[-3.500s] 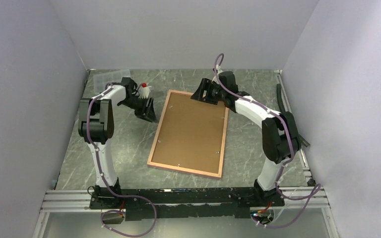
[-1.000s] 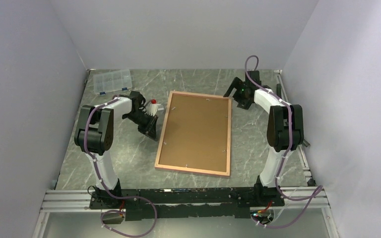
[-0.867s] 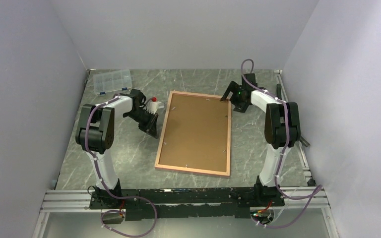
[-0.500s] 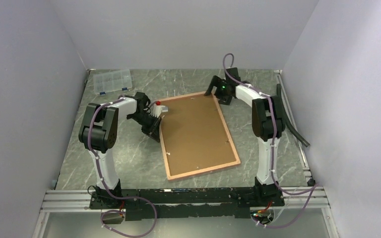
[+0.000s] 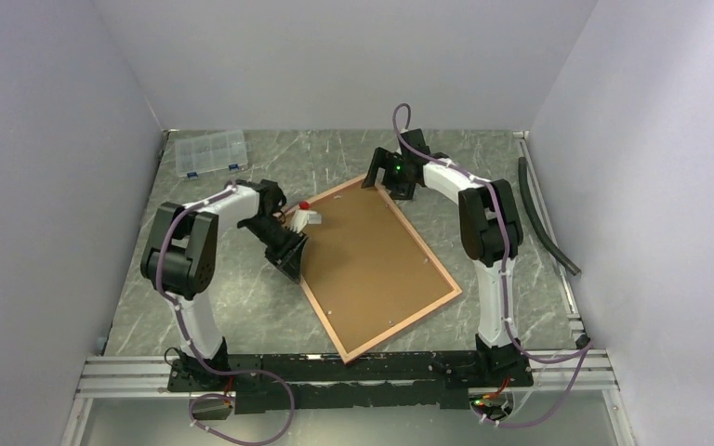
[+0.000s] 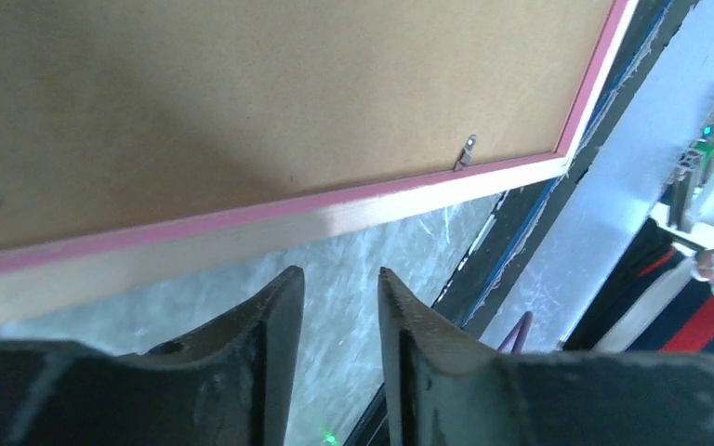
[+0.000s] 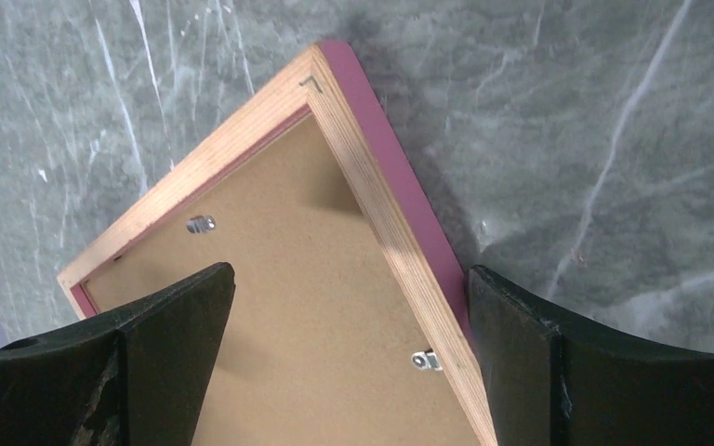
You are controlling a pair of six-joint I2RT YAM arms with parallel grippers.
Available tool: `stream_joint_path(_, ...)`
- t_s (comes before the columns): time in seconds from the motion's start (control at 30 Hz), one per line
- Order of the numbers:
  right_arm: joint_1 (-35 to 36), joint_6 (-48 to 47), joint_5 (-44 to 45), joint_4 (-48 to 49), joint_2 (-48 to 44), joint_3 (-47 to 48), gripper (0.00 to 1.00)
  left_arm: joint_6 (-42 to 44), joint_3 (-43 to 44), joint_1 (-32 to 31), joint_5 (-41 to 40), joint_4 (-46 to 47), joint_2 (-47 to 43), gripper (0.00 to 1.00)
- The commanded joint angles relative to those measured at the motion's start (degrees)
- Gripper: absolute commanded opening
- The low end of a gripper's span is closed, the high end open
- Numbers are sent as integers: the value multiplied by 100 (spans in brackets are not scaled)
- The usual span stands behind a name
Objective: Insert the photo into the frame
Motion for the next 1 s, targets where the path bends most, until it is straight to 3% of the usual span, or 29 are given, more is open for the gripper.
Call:
stream_joint_path(0.0,22,-196,106,-602,-528,105,99,577,691,386,168,-787,-609,44)
stream_joint_path(0.1,35,-246,487,-684,-790,78,100,666,1241,901,-61,-1038,-601,50)
stream_joint_path(0.33,425,-133,573,-350,-1282,-450,97,-179,2448,1990,-299,-211,507,48)
stream_joint_path(0.53,1281,42,100,118,-1284,-805,86,-433,2840,2058,-134,89,1233,43)
stream_joint_path(0.7,1953,96,-270,373,-899,-646,83,-432,2759,2059,144,191,1372,40)
stream_joint_path(0.97,2335,97,-796,435,-158,-28,77,-425,2578,2059,119,309,1478,30)
